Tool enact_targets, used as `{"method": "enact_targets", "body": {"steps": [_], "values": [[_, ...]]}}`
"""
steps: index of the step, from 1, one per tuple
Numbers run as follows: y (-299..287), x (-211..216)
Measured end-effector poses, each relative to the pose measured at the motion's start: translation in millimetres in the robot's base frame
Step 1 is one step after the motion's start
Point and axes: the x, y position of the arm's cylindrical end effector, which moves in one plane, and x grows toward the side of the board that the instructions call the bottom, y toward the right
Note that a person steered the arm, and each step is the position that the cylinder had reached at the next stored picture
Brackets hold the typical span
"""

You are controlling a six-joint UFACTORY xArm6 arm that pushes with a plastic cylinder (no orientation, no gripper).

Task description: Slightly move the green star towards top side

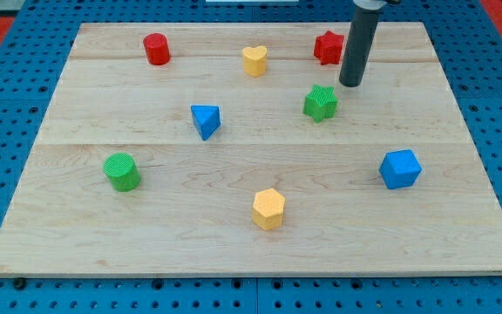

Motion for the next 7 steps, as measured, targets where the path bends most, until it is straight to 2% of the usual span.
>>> {"method": "enact_targets", "body": {"steps": [3, 4, 7], "values": [[-32, 84], [-47, 80], [-38, 33]]}}
